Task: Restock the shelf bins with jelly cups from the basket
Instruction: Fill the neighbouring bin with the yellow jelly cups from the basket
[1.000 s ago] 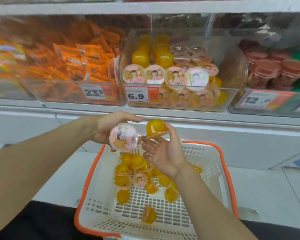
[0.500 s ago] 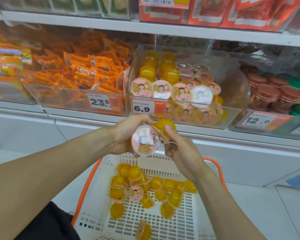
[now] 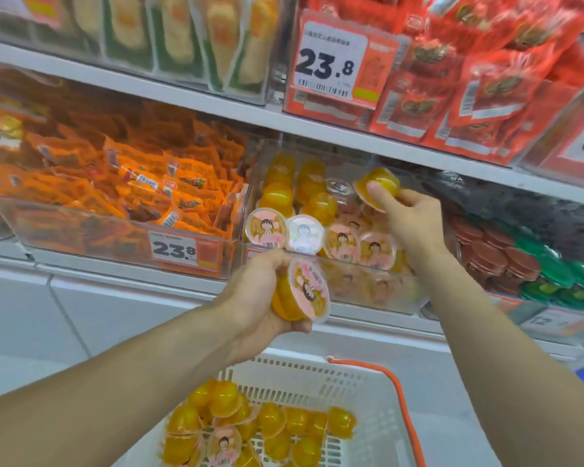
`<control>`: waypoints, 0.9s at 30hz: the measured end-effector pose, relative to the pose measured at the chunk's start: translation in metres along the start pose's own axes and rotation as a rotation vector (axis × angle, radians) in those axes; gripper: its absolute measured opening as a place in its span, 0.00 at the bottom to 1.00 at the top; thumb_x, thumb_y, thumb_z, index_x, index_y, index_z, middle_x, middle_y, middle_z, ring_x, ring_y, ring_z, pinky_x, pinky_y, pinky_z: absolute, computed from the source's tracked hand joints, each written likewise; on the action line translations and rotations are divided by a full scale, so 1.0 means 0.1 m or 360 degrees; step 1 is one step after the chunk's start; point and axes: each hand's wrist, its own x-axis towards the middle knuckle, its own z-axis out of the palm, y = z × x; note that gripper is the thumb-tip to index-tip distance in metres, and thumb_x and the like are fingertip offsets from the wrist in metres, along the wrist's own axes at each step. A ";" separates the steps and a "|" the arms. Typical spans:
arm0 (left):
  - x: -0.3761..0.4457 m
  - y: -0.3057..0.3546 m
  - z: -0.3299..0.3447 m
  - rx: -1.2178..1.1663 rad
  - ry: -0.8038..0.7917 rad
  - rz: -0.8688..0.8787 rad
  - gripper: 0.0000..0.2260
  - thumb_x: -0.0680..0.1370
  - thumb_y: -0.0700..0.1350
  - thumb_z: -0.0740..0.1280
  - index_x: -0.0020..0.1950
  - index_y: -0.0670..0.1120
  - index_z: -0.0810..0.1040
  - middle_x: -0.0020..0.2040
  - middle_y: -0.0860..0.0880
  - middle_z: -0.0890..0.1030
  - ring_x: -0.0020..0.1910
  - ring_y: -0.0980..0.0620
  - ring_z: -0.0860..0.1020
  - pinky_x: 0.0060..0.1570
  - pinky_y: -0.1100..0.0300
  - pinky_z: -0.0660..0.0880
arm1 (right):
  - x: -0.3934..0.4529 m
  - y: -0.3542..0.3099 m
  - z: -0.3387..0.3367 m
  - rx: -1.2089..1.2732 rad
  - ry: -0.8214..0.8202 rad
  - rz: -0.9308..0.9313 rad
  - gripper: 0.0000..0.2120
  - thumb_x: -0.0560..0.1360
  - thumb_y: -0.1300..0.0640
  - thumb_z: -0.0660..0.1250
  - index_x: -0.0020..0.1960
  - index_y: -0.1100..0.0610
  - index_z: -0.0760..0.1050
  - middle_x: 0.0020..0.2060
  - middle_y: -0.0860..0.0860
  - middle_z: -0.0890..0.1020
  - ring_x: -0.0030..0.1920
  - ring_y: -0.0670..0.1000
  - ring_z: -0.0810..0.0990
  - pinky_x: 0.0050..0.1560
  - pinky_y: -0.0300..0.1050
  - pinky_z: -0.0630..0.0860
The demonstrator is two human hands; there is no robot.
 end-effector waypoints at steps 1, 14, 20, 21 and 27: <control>0.01 0.00 -0.01 -0.0004 0.0016 -0.0004 0.15 0.80 0.46 0.57 0.50 0.39 0.80 0.43 0.38 0.81 0.34 0.44 0.77 0.28 0.57 0.70 | 0.19 0.05 0.04 -0.0100 -0.0005 0.0053 0.18 0.66 0.41 0.77 0.39 0.57 0.83 0.36 0.54 0.86 0.40 0.52 0.85 0.47 0.52 0.82; 0.19 -0.03 -0.09 -0.0234 0.0231 0.0023 0.17 0.83 0.45 0.60 0.57 0.32 0.79 0.40 0.35 0.82 0.28 0.44 0.76 0.23 0.57 0.69 | 1.26 0.35 0.80 -0.0817 -0.0250 0.0053 0.12 0.74 0.51 0.71 0.54 0.55 0.81 0.52 0.55 0.85 0.49 0.56 0.83 0.55 0.53 0.81; 0.19 0.02 -0.13 -0.0257 0.0215 0.0053 0.16 0.81 0.44 0.60 0.58 0.33 0.78 0.44 0.35 0.80 0.33 0.42 0.75 0.24 0.57 0.69 | 1.18 0.24 0.72 -0.1104 -0.0214 0.0019 0.30 0.74 0.46 0.71 0.71 0.58 0.69 0.66 0.57 0.77 0.63 0.58 0.77 0.57 0.46 0.74; 0.18 0.03 -0.13 -0.0235 0.0219 0.0062 0.15 0.81 0.44 0.61 0.59 0.33 0.78 0.45 0.35 0.79 0.34 0.42 0.76 0.25 0.57 0.71 | 1.11 0.18 0.68 -0.1068 -0.0142 -0.0034 0.30 0.75 0.47 0.71 0.72 0.58 0.68 0.66 0.57 0.76 0.64 0.58 0.77 0.59 0.46 0.73; 0.11 0.01 -0.13 -0.0100 0.0151 0.0074 0.11 0.82 0.46 0.63 0.60 0.40 0.76 0.58 0.37 0.81 0.54 0.41 0.81 0.45 0.52 0.82 | -0.01 -0.16 0.26 -0.0506 -0.0461 -0.0479 0.05 0.78 0.60 0.68 0.51 0.52 0.80 0.39 0.47 0.84 0.38 0.42 0.83 0.41 0.39 0.77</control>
